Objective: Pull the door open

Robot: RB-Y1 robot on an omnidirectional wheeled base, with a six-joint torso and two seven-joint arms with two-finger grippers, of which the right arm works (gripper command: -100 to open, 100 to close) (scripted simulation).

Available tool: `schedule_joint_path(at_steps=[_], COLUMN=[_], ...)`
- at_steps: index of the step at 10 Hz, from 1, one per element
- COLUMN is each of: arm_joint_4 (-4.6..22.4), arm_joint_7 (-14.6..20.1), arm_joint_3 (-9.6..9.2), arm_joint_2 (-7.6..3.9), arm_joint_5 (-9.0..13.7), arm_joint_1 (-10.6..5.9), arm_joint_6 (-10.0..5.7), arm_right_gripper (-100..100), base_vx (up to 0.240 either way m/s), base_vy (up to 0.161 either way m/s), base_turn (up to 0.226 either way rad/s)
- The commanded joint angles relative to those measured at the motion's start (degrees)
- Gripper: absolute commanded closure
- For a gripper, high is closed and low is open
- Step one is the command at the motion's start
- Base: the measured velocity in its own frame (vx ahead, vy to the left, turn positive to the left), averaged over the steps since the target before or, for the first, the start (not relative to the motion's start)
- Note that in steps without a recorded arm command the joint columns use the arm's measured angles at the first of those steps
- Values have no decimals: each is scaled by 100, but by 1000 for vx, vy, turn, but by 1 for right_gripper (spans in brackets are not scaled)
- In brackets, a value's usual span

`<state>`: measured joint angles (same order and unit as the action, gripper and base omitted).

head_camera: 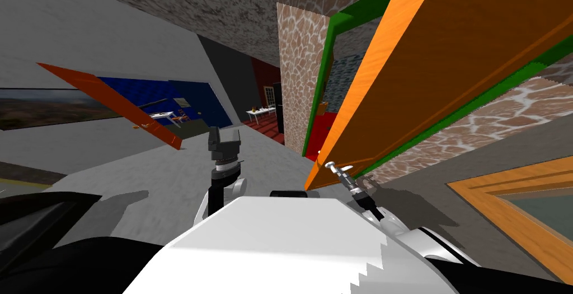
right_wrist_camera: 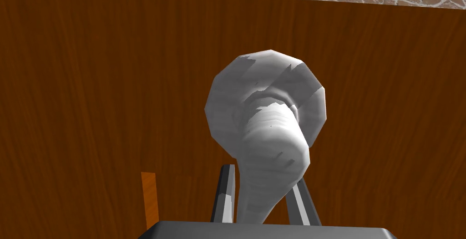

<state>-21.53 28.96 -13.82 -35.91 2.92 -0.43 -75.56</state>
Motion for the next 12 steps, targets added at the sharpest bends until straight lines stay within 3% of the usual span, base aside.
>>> schedule_joint_path(at_steps=[1, 12], arm_joint_4=[33, 249], arm_joint_7=[3, 21], arm_joint_3=[-4, -28], arm_joint_2=[-12, -93], arm_joint_5=[7, 52], arm_joint_1=[3, 19], arm_joint_6=[-41, -309], arm_right_gripper=[100, 100], base_vx=[-120, -193], base_vy=[-69, -92], base_turn=[158, 156])
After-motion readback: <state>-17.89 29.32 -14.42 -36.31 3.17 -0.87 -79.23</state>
